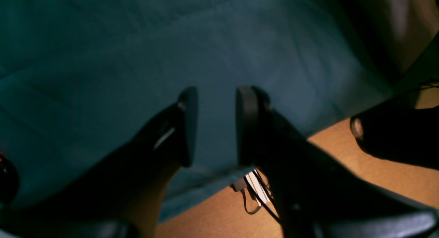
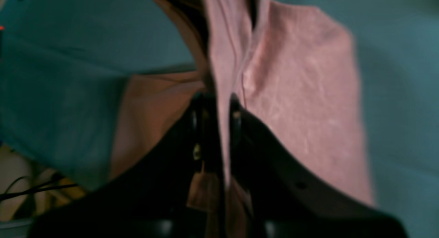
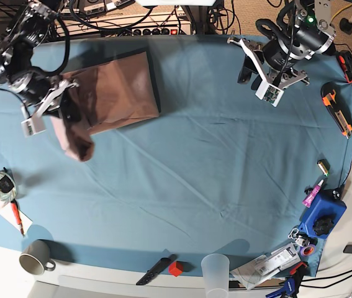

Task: Fold the T-shirt properly
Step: 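Grasp the strip with the right gripper and fold it over onto itself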

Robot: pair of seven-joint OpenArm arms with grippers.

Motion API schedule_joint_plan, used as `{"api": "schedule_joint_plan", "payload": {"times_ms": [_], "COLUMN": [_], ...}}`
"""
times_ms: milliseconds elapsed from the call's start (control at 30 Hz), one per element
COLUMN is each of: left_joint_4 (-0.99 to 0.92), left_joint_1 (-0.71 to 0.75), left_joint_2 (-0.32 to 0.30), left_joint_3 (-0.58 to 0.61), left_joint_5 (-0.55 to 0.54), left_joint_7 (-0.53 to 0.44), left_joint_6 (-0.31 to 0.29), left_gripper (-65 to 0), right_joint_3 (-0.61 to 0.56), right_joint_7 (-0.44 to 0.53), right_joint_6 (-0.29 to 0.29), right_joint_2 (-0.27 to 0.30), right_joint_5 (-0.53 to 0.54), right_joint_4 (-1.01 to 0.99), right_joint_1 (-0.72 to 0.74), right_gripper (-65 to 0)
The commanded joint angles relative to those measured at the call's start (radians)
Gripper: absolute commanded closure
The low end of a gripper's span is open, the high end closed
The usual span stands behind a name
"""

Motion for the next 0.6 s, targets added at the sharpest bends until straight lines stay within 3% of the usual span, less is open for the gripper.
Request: {"api": "schedule_joint_plan", "payload": {"times_ms": [0, 167, 300, 567], "left_joint_4": [0.017, 0.017, 0.017, 0.017], "left_joint_1": [0.004, 0.004, 0.004, 0.004], "left_joint_2": [-0.003, -0.003, -0.003, -0.003], "left_joint_3": [-0.003, -0.003, -0.003, -0.003], "left_joint_5": [-0.011, -0.011, -0.011, -0.011], "left_joint_7": [-0.024, -0.025, -0.030, -0.032], "left_joint_6": [0.000, 0.000, 0.000, 0.000], "left_gripper": [-17.4, -17.4, -17.4, -17.4], "right_joint_3": [-0.018, -0.188, -0.317, -0.364], "right_joint_7": [0.023, 0.024, 0.065, 0.034], "right_joint_6": [0.001, 0.001, 0.001, 0.001], "right_joint_2": [0.006, 0.000, 0.000, 0.000], "right_joint_5": [0.038, 0.019, -0.121, -0.163], "right_joint_4": [0.016, 0.016, 0.016, 0.016], "right_joint_1": [0.012, 0.013, 0.012, 0.011], "right_gripper": [0.0, 0.0, 0.0, 0.0]}}
